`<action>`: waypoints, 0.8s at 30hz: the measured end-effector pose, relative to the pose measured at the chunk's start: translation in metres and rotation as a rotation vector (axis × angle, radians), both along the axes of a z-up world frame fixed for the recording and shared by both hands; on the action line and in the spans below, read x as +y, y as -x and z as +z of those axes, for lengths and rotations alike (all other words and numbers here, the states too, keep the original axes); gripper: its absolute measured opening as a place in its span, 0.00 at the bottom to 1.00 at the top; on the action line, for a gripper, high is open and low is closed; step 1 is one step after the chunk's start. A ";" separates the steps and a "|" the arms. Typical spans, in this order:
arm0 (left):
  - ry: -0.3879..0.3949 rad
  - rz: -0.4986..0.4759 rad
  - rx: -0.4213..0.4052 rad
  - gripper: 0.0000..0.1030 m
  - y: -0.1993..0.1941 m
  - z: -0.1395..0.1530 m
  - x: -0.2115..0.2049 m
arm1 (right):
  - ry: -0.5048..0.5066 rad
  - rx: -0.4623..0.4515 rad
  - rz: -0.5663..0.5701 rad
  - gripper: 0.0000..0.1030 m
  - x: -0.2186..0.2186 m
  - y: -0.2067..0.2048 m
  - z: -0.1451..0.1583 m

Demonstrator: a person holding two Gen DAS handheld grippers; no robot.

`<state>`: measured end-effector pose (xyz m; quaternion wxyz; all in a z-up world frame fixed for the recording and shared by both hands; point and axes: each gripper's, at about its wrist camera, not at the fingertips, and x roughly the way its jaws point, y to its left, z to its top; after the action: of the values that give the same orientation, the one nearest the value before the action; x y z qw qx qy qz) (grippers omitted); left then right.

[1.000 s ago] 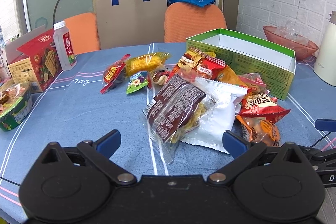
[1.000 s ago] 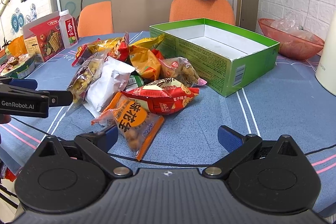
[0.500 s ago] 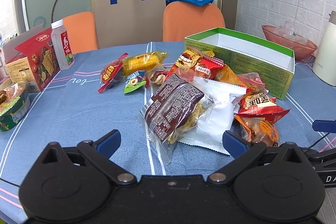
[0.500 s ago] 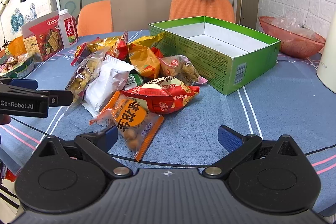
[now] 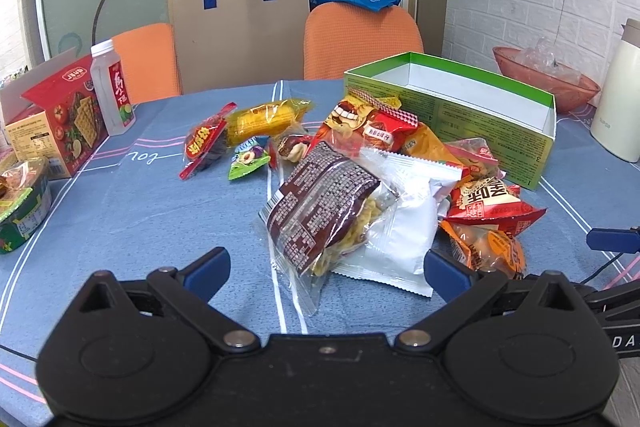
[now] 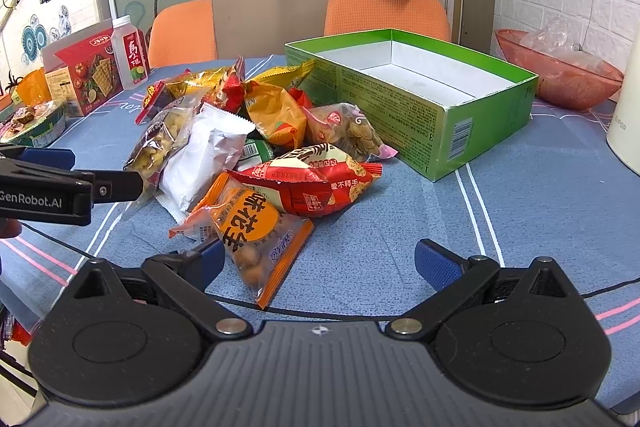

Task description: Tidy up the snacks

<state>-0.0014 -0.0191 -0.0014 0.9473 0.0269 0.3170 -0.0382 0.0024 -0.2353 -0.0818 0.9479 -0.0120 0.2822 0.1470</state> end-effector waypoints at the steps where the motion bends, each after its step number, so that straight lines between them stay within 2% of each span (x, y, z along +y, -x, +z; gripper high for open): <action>1: 0.000 -0.002 0.000 1.00 0.000 0.000 0.000 | 0.000 0.000 0.000 1.00 0.000 0.000 0.000; 19: 0.012 -0.024 0.004 1.00 -0.004 0.000 -0.003 | -0.007 -0.002 0.027 1.00 -0.001 -0.005 0.001; 21: 0.035 -0.043 0.004 1.00 -0.004 0.002 -0.003 | -0.034 -0.010 0.059 1.00 -0.003 -0.005 0.001; 24: 0.106 -0.116 -0.006 1.00 -0.004 0.007 -0.005 | -0.130 -0.047 0.162 1.00 -0.012 -0.001 -0.001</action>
<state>0.0025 -0.0238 0.0057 0.9445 -0.0050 0.3096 -0.1100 0.0035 -0.2469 -0.0827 0.9381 0.0233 0.2481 0.2406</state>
